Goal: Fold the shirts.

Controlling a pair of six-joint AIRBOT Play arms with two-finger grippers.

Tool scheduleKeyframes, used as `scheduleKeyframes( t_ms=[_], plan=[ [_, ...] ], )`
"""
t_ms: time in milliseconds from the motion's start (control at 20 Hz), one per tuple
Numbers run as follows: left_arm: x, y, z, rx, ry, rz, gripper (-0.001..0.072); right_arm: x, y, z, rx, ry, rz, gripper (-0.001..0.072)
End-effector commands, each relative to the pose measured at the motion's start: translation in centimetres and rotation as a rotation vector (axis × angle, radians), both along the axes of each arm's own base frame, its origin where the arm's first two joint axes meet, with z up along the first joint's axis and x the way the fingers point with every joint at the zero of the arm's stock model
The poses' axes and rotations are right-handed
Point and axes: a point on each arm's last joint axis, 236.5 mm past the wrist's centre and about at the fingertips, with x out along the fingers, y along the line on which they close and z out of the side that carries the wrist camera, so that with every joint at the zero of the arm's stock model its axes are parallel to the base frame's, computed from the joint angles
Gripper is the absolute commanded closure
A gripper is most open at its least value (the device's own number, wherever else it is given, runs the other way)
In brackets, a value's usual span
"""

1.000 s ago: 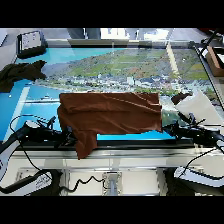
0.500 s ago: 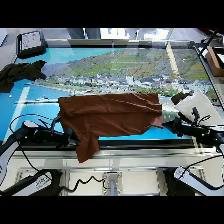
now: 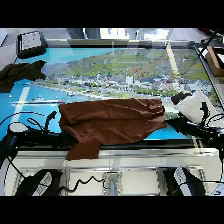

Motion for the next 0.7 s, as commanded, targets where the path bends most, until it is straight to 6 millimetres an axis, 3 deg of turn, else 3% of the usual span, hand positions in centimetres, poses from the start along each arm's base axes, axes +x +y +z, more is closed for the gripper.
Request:
scheduleKeyframes(
  t_ms=[0, 200, 350, 450, 650],
  plan=[
    [2.3, 0.6, 0.7, 0.040, -0.076, 0.093, 0.0693, 0.7, 0.3, 2.0, 0.031, -0.055, -0.034, 0.0685],
    [7.1, 2.6, 3.9, 0.116, -0.218, 0.180, 0.0693, 1.6, -1.5, 3.3, -0.064, -0.070, -0.049, 0.0686],
    [10.0, 5.9, 5.1, 0.265, -0.291, 0.260, 0.0693, 2.0, -3.6, 3.5, -0.160, -0.047, -0.078, 0.0685],
    [11.7, 7.9, 5.3, 0.343, -0.314, 0.310, 0.0694, 3.0, -4.5, 3.6, -0.160, -0.050, -0.101, 0.0686],
    [13.1, 8.5, 3.7, 0.351, -0.248, 0.296, 0.0694, 4.2, -5.5, 2.5, -0.123, -0.004, -0.104, 0.0687]
  ],
)
